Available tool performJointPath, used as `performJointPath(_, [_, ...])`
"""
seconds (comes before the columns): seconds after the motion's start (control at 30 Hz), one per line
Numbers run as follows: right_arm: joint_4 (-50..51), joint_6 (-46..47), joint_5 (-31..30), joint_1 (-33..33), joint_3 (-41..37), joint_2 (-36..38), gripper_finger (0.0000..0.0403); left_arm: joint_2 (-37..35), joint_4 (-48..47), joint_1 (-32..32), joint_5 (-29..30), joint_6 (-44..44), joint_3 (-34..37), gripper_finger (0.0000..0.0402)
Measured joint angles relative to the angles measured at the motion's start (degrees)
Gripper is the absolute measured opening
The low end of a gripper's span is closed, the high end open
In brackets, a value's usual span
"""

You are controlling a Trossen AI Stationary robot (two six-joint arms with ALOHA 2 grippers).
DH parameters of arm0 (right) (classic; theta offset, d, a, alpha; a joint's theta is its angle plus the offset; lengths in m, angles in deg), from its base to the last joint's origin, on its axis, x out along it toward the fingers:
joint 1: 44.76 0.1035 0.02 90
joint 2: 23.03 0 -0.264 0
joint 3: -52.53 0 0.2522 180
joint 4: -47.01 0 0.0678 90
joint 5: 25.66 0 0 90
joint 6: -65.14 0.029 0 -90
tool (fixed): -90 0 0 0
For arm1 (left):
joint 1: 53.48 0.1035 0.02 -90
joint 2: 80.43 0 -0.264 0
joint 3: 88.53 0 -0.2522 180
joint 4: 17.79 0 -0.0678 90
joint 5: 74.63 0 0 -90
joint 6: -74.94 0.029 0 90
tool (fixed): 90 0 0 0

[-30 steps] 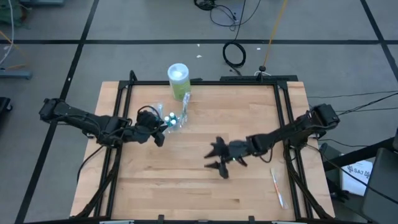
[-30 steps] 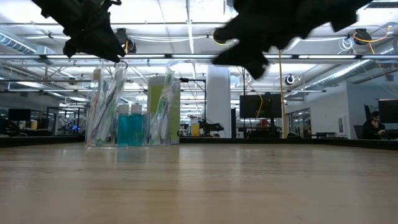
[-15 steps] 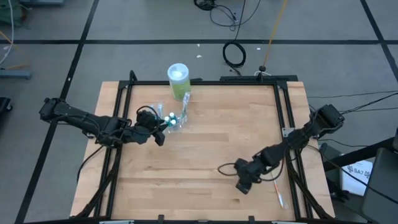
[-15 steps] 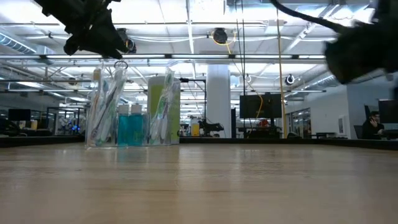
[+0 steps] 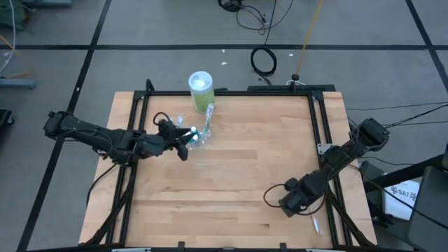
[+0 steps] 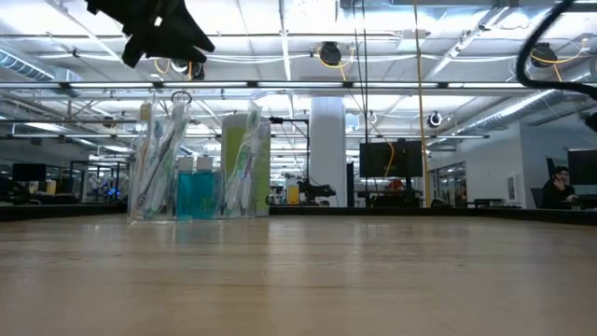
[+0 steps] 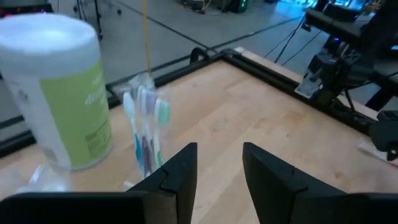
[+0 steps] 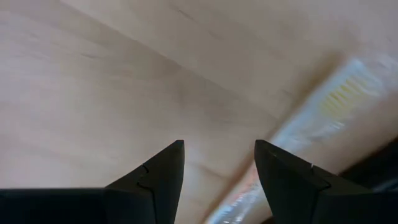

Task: Pick & Place toothbrushing station
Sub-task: Put the orange toothbrush into the transparent organizer

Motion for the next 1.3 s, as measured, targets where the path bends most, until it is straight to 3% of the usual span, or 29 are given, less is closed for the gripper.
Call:
performJointPath(0.37, [5.15, 4.44, -0.22, 3.19, -0.23, 0.0, 0.0187, 0.0, 2.61, 0.96, 0.46, 3.38, 0.0, 0.0131])
performJointPath(0.8, [-1.31, 5.33, 0.24, 3.08, -8.67, 0.22, 0.0184, 0.0, 2.59, 1.52, -0.07, 3.0, 0.0, 0.0131])
performJointPath(0.93, [-2.21, 5.26, 0.05, 3.08, -8.72, 0.15, 0.0151, 0.0, 2.59, 1.51, -0.11, 2.92, 0.0, 0.0131])
performJointPath(1.3, [-6.39, 3.79, -0.24, 3.08, -8.79, 0.19, 0.0013, 0.0, 2.59, 1.54, -0.17, 2.76, 0.0, 0.0131])
